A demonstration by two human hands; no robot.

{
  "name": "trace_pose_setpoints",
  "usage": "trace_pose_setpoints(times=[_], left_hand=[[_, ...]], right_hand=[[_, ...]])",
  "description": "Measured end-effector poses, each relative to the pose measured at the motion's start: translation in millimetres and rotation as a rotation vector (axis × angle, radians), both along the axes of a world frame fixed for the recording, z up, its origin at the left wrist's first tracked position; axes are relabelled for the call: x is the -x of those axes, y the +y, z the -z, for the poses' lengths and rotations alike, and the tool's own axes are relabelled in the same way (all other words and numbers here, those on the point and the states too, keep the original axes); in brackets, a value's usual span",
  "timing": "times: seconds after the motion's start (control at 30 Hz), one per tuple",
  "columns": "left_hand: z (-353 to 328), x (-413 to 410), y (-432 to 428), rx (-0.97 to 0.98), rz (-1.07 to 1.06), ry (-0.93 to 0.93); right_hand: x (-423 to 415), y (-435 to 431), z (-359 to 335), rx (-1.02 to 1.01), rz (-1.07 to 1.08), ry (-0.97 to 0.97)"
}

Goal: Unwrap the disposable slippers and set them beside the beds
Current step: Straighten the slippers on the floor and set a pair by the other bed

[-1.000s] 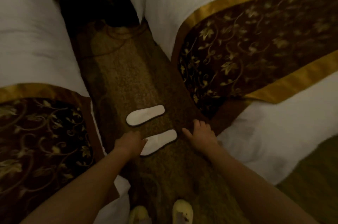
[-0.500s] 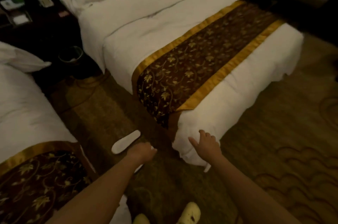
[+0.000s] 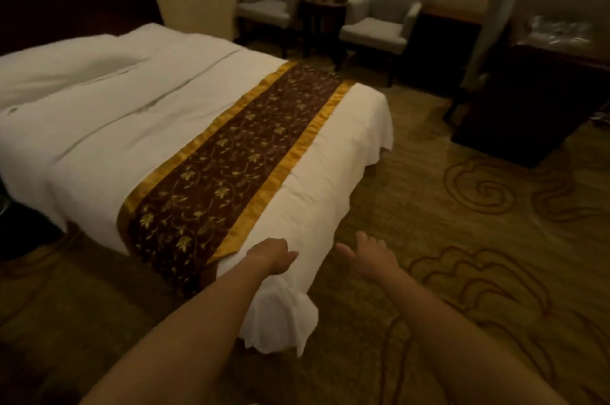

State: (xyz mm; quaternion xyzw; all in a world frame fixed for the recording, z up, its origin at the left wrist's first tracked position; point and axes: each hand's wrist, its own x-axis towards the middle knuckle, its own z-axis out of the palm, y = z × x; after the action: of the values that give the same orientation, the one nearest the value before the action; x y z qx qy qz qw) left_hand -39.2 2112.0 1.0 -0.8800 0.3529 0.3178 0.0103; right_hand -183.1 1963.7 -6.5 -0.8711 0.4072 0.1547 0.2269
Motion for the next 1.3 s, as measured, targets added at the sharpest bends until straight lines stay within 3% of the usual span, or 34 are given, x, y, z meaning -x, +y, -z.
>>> trace_pose_setpoints(times=[0.23, 0.83, 1.03, 1.3], left_hand=[[-5.6, -11.3, -123.1, -0.005, 0.132, -0.025], [-8.9, -101.2, -510.6, 0.039, 0.353, 0.001], [13.1, -122.2, -636.3, 0.009, 0.384, 0.032], [17.5, -161.1, -808.2, 0.009, 0.268, 0.035]], right_hand=[[10.4, -101.0, 2.8, -0.077, 0.166, 0.007], [-59.6, -443.8, -12.5, -0.054, 0.343, 0.012], [-73.5, -563.0, 18.1, -0.061, 0.310, 0.031], [-110.6, -759.0, 24.1, -0.067, 0.244, 0.066]])
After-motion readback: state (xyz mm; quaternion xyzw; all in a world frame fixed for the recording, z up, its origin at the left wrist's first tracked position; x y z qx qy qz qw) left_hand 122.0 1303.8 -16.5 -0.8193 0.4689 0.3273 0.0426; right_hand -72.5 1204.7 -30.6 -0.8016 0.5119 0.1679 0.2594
